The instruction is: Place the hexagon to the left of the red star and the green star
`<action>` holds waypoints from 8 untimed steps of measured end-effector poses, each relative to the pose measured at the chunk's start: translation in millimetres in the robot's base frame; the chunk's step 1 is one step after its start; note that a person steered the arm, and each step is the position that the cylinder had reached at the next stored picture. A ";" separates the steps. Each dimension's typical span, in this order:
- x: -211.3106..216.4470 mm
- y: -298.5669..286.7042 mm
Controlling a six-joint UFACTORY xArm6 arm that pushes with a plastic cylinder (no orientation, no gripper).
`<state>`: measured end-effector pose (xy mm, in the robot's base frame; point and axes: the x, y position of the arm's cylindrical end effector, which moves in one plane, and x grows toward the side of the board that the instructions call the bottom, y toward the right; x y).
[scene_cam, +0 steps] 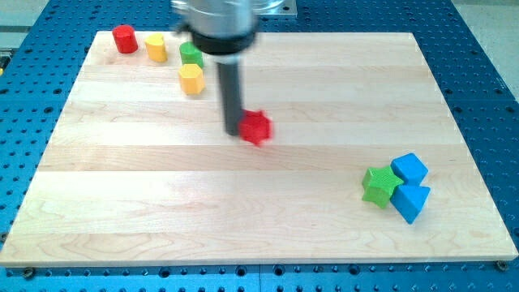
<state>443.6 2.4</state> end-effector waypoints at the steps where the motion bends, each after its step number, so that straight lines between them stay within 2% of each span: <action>1: 3.4 -16.3; 2: 4.1 51.4; 3: 28.3 119.3; 4: 35.3 100.5; 5: 25.4 49.6; 6: -4.7 -94.1; 7: -57.9 -241.6; 8: -106.7 -276.7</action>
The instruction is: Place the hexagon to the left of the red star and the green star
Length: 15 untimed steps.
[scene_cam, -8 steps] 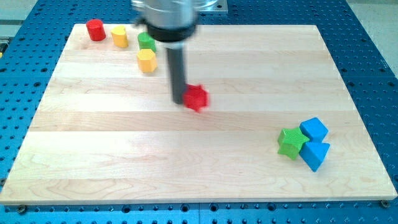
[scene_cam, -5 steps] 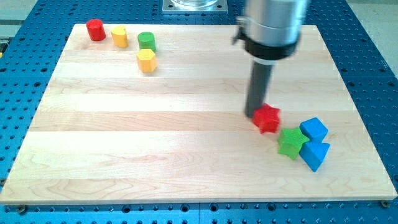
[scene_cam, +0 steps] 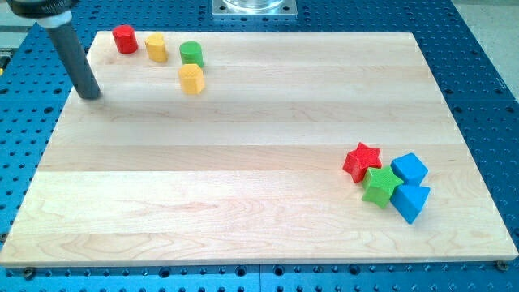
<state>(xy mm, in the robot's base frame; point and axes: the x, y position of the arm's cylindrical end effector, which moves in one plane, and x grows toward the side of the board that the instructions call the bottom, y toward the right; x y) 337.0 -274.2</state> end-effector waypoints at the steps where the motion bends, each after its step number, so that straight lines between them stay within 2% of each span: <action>1: -6.7 0.0; 3: -33.5 9.6; 4: -22.5 62.2; 5: 21.5 144.4; 6: 25.3 110.4; 7: -2.1 115.4; 8: -5.9 243.6; 9: 18.6 312.3; 10: 0.5 198.8; 11: -52.7 223.7; 12: -61.0 323.1; 13: -3.0 417.3; 14: 23.7 426.5; 15: 42.6 411.4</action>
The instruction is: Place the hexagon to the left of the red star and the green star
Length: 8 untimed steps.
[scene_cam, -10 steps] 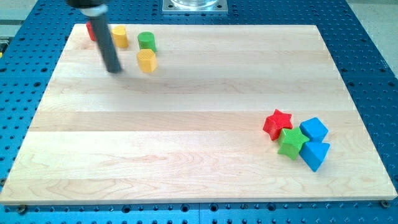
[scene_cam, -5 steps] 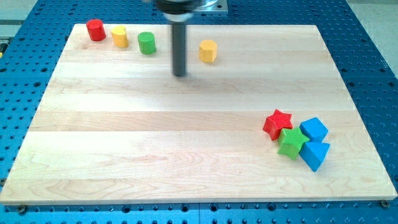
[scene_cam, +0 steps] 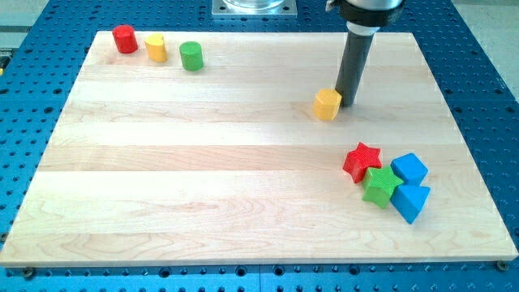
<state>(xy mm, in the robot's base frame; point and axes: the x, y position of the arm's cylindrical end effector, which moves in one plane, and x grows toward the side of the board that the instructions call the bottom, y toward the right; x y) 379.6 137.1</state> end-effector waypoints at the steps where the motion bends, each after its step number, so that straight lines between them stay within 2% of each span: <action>1: -13.9 -21.9; 2: -18.7 -53.2; 3: 55.6 -51.2; 4: 84.2 -33.5; 5: 88.3 -90.5; 6: 105.9 -36.9; 7: 112.8 -37.9; 8: 101.0 -173.6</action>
